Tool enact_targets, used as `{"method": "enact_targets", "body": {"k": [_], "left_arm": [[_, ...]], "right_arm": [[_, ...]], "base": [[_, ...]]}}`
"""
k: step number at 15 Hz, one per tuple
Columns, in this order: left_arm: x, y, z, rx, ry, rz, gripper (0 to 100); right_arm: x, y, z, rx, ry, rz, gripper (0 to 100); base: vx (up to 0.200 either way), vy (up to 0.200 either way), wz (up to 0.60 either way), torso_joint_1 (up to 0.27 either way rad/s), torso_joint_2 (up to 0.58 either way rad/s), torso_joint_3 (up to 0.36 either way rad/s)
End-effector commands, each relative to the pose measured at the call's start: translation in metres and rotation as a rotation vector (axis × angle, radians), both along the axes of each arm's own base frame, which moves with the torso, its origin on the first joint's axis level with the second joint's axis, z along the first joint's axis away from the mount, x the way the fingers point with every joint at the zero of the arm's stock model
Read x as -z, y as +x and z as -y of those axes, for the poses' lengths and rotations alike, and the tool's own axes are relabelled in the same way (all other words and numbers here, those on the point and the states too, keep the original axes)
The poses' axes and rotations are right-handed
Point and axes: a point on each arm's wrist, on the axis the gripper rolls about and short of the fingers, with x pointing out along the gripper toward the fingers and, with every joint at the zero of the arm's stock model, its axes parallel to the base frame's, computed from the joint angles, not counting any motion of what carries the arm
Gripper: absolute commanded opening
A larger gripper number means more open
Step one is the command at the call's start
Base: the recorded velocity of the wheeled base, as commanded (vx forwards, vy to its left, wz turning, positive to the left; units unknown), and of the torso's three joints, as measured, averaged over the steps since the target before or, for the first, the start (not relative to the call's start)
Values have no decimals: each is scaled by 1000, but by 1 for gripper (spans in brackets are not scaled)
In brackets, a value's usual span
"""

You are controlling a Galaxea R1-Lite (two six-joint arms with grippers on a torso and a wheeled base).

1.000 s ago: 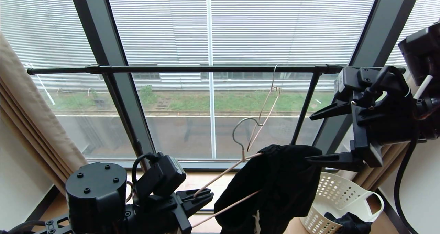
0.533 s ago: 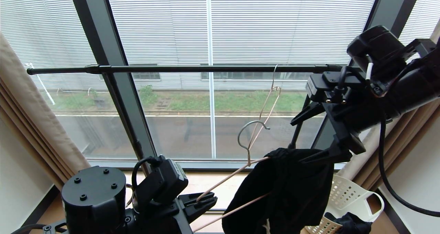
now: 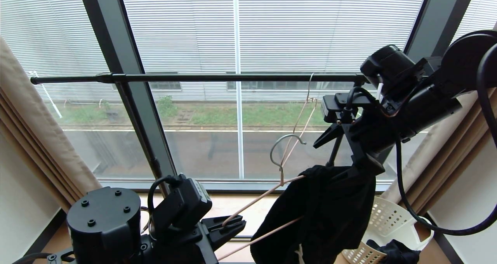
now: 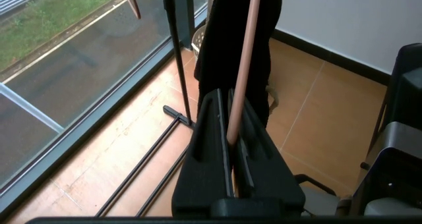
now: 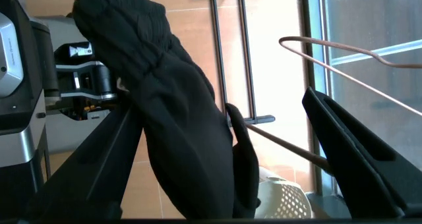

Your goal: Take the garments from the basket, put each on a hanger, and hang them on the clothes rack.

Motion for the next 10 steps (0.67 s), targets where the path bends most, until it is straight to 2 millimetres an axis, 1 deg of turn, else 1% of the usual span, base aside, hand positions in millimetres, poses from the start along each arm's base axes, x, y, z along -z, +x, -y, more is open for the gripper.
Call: {"method": "enact_targets", "body": {"k": [1,3,7,10], "left_arm": [[0,0,0,2,-1,1,0],[-1,-1,1,5,-5,4,0],[-3,0,1,5,-15,15,0],[-2,-1,1,4,-13,13,0]], "right_arm": [[6,7,-4,-3,-5,-12,100],[8,10,-11,-18,-4,-13,100],[12,9,-19,-42,-6,-25,100],[-3,-6,-9,-31,6,-2,100]], "base": [[0,0,0,0,0,0],[0,0,0,0,0,0],[0,0,0,0,0,0],[0,0,0,0,0,0]]}}
